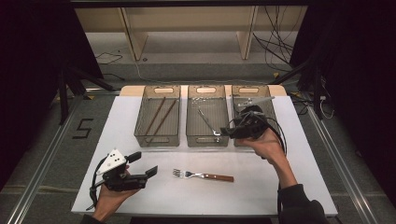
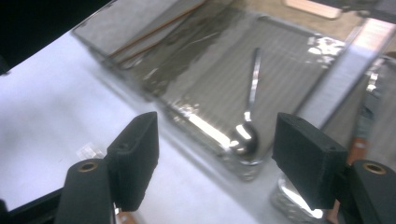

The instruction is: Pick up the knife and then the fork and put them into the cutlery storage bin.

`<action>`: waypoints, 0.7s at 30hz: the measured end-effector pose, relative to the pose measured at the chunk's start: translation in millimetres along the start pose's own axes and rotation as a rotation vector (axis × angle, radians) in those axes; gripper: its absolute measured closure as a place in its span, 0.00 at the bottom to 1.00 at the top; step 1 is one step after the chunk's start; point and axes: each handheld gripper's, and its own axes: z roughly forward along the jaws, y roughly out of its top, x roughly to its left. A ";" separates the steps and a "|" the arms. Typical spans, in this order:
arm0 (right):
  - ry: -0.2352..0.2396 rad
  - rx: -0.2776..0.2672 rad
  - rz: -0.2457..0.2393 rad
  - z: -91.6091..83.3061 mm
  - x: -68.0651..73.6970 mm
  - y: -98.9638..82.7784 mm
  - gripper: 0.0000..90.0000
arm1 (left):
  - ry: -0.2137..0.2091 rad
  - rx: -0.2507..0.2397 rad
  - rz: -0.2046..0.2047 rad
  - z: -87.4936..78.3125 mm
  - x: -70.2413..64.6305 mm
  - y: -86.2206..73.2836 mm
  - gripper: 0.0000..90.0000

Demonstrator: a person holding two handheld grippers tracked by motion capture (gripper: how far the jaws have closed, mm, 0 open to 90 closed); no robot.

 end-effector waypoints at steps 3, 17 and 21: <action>0.026 0.013 -0.023 2.3 10.6 -3.5 0.35 | 0.000 -0.002 -0.001 -0.1 0.0 0.0 0.17; 0.117 0.113 -0.097 26.3 41.2 -31.5 0.32 | -0.004 -0.007 0.004 0.1 -0.7 0.1 0.17; 0.131 0.140 -0.119 32.1 46.1 -34.7 0.32 | -0.006 -0.007 0.004 0.0 -0.7 0.1 0.17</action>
